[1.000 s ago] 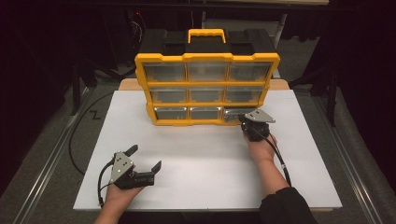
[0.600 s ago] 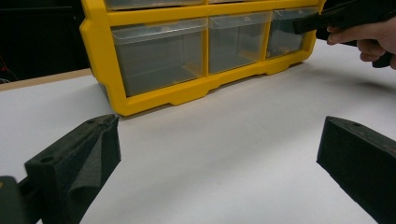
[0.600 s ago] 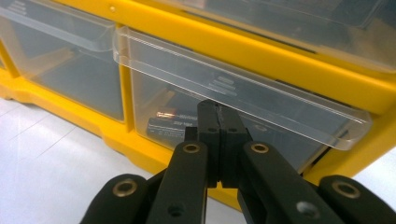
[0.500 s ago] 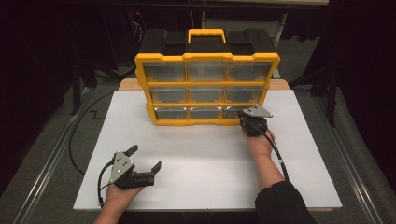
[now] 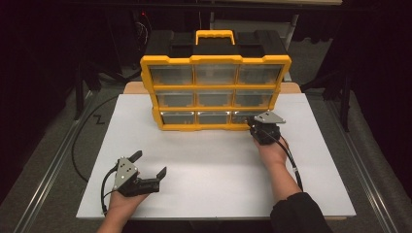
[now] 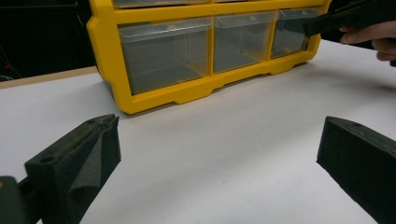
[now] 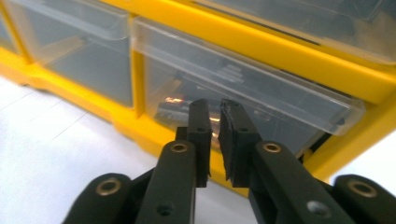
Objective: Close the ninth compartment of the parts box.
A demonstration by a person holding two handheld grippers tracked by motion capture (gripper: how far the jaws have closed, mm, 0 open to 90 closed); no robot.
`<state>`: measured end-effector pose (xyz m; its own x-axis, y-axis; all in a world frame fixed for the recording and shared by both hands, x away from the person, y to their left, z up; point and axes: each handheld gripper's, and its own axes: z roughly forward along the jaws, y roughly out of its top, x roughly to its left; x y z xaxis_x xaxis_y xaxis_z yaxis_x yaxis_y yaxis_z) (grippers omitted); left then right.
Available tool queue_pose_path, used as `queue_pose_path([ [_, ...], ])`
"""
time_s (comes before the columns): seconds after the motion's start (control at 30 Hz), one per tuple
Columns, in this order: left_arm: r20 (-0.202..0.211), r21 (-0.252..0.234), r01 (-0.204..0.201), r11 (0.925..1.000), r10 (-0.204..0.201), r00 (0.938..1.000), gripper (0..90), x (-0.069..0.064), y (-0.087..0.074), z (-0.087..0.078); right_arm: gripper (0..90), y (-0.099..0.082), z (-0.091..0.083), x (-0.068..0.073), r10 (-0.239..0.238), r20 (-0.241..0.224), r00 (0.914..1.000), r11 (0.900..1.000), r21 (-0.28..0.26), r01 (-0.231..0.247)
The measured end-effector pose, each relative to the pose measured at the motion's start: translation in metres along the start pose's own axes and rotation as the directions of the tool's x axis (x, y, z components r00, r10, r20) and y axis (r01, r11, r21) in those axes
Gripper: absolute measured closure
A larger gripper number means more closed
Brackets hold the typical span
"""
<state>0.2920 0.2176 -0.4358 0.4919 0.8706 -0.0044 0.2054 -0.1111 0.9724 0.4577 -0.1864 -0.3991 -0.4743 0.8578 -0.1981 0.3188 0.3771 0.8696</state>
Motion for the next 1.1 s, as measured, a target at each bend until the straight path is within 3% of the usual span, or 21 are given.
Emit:
queue_pose_path([
  [0.47, -0.016, 0.028, 0.0, 0.9996, 0.0, 0.9999, 0.1, 0.002, -0.002, 0.004, 45.0, -0.018, -0.039, 0.012, -0.006, -0.088, 0.9961, 0.9999, -0.012, 0.005],
  [0.67, -0.022, 0.026, 0.001, 0.9997, -0.001, 0.9998, 0.1, 0.003, -0.002, 0.003, 30.9, -0.031, -0.055, 0.014, 0.034, -0.139, 0.9898, 0.9986, -0.035, -0.039],
  [1.1, -0.033, 0.027, 0.004, 0.9996, -0.004, 0.9995, 0.1, 0.006, -0.001, 0.001, 1.2, -0.064, -0.087, 0.021, -0.005, -0.147, 0.9892, 0.9989, -0.046, -0.001],
])
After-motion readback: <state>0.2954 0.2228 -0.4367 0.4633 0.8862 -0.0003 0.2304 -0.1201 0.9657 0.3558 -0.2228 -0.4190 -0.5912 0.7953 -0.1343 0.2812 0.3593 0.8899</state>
